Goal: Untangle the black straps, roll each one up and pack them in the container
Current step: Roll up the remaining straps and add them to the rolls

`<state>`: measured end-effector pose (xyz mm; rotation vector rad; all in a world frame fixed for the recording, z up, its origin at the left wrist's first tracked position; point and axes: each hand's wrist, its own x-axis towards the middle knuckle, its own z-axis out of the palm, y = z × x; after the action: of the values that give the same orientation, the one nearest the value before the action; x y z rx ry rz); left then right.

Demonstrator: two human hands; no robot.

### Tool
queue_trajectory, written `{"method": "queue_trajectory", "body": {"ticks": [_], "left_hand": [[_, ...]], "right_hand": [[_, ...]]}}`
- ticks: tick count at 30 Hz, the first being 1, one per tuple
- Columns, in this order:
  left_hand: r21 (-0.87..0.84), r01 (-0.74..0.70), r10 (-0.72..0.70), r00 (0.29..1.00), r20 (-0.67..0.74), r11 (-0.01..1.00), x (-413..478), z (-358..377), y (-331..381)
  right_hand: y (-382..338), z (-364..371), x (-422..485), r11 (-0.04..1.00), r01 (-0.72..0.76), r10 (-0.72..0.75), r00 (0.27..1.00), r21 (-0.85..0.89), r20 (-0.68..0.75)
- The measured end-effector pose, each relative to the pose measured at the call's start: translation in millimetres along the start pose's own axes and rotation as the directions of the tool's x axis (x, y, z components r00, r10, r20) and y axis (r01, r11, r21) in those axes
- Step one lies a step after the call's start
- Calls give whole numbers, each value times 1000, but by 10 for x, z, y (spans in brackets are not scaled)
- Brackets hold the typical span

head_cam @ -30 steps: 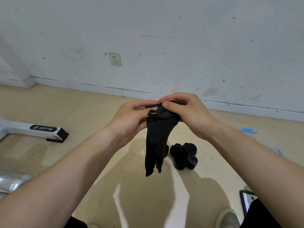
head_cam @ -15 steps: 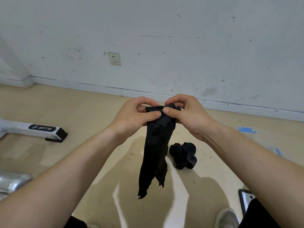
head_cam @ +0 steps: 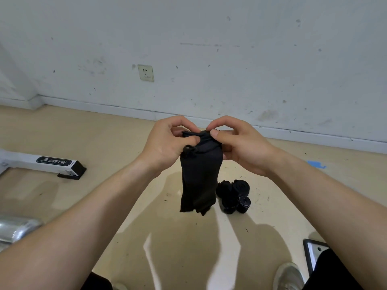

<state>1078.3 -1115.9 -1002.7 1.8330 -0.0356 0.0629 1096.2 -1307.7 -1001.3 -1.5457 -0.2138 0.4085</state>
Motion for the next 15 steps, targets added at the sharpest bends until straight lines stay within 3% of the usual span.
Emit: {"method": "queue_trajectory", "body": {"ticks": [7,11,15], "left_hand": [[-72,-48,61,982,178,996,39,-134,78],[-29,-30,37,966,255,999,11,-184,78],[-113,92,-66,974,217,989,3,-140,18]], "right_hand": [[17,-29,-2,973,-4,1,1000,232,13],[25,-13,2,985,10,-8,1000,172,-13],[53,9,15,998,63,-62,994,3,-85]]}}
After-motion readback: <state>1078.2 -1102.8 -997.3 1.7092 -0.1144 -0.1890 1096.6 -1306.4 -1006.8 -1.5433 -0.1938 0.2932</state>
